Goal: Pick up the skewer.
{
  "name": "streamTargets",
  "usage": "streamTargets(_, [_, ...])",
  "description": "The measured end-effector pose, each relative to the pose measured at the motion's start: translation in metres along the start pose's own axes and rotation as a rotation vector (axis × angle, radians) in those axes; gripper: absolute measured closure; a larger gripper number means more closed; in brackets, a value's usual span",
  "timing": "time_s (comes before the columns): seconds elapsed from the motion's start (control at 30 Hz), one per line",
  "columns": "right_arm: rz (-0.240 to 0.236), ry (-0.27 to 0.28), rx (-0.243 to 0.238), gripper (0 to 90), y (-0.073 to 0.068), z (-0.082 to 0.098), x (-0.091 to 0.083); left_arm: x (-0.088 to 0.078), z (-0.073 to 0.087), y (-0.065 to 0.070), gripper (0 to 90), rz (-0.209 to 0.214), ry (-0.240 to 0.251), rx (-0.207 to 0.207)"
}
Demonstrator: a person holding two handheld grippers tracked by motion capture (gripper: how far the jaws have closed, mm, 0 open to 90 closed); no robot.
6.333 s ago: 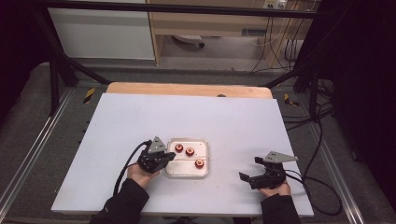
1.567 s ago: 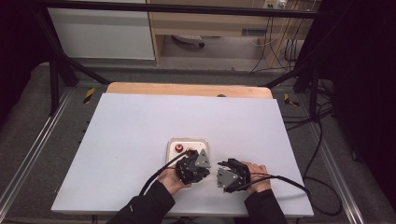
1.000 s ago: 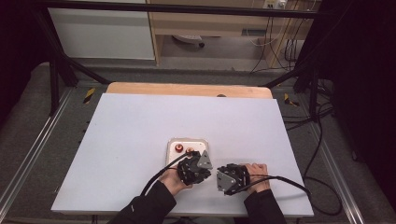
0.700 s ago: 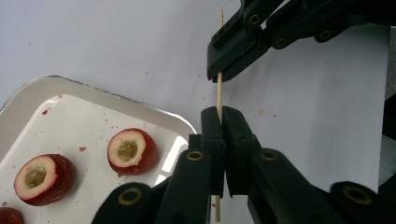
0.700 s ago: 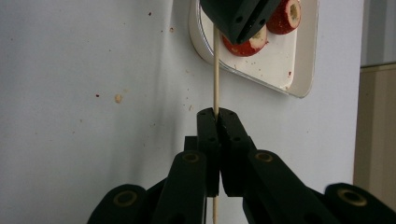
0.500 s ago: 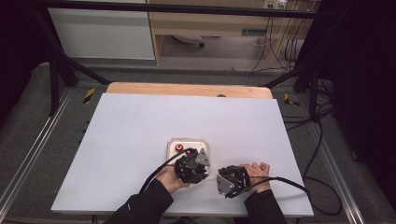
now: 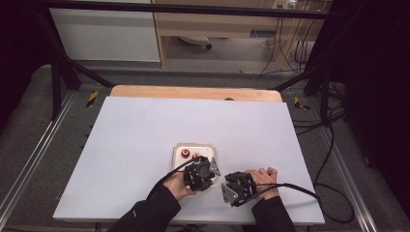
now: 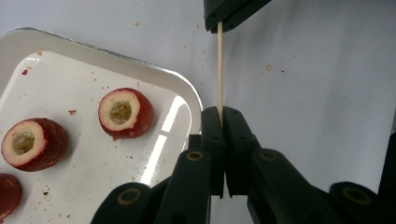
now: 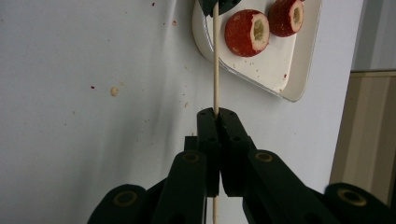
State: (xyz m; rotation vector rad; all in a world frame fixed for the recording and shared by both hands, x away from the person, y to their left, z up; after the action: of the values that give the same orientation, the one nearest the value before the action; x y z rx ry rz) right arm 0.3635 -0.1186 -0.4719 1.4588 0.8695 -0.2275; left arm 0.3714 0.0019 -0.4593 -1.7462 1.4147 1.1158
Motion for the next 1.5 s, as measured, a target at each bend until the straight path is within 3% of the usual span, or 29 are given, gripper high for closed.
streamTargets(0.17, [0.004, 0.007, 0.026, 88.1, 0.001, 0.0, -0.002, -0.001, 0.0, 0.001, 88.7, -0.002, 0.018, 0.001])
streamTargets(0.3, [0.025, 0.034, 0.153, 75.2, 0.008, 0.002, -0.005, -0.005, 0.002, 0.0, 88.7, -0.005, 0.038, -0.002])
streamTargets(0.43, [0.025, 0.059, 0.356, 52.8, 0.017, 0.007, -0.01, -0.011, 0.01, -0.004, 88.7, -0.035, 0.054, -0.016])
streamTargets(0.67, [0.022, 0.096, 0.747, 30.8, 0.026, 0.025, -0.015, -0.023, 0.025, -0.01, 88.6, -0.055, 0.096, -0.053])
streamTargets(0.7, [0.022, 0.096, 0.747, 30.8, 0.026, 0.025, -0.015, -0.025, 0.028, -0.011, 88.6, -0.061, 0.107, -0.061])
streamTargets(0.73, [0.021, 0.097, 0.823, 26.0, 0.027, 0.031, -0.015, -0.027, 0.031, -0.012, 88.6, -0.067, 0.12, -0.069])
streamTargets(0.8, [0.013, 0.083, 0.876, 22.8, 0.025, 0.035, -0.016, -0.034, 0.04, -0.015, 88.6, -0.069, 0.172, -0.108])
streamTargets(0.87, [-0.005, 0.071, 0.93, 21.5, 0.023, 0.039, -0.015, -0.036, 0.044, -0.015, 88.6, -0.072, 0.188, -0.12])
streamTargets(0.93, [-0.054, 0.067, 0.994, 21.2, 0.02, 0.04, -0.014, -0.04, 0.054, -0.017, 88.6, -0.089, 0.231, -0.148])
streamTargets(1.0, [-0.062, 0.054, 1.05, 17.5, 0.02, 0.042, -0.013, -0.042, 0.058, -0.017, 88.5, -0.093, 0.243, -0.156])
streamTargets(1.13, [-0.095, 0.043, 1.126, 12.7, 0.021, 0.041, -0.009, -0.047, 0.071, -0.019, 88.5, -0.124, 0.314, -0.196])
streamTargets(1.17, [-0.095, 0.043, 1.126, 12.7, 0.021, 0.041, -0.009, -0.049, 0.074, -0.019, 88.5, -0.129, 0.326, -0.206])
streamTargets(1.2, [-0.118, 0.057, 1.171, 12.1, 0.022, 0.039, -0.007, -0.05, 0.077, -0.019, 88.5, -0.132, 0.343, -0.22])
streamTargets(1.37, [-0.147, 0.091, 1.211, 10.4, 0.025, 0.036, -0.006, -0.054, 0.095, -0.019, 88.5, -0.168, 0.41, -0.262])
streamTargets(1.5, [-0.167, 0.089, 1.233, 8.3, 0.028, 0.033, -0.004, -0.057, 0.109, -0.019, 88.5, -0.191, 0.453, -0.289])
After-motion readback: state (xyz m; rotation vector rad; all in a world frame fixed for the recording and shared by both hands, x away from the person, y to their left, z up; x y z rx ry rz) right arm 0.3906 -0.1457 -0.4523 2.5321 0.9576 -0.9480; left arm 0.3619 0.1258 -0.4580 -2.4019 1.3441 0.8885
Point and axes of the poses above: each handheld gripper's, and its own axes: x roughly forward along the jaws, z roughly out of its underside, y roughly to its right, the point moved 6 cm from there along x, roughly forward along the jaws, and after that the axes turned 7 degrees about z, right-handed, at the moved point
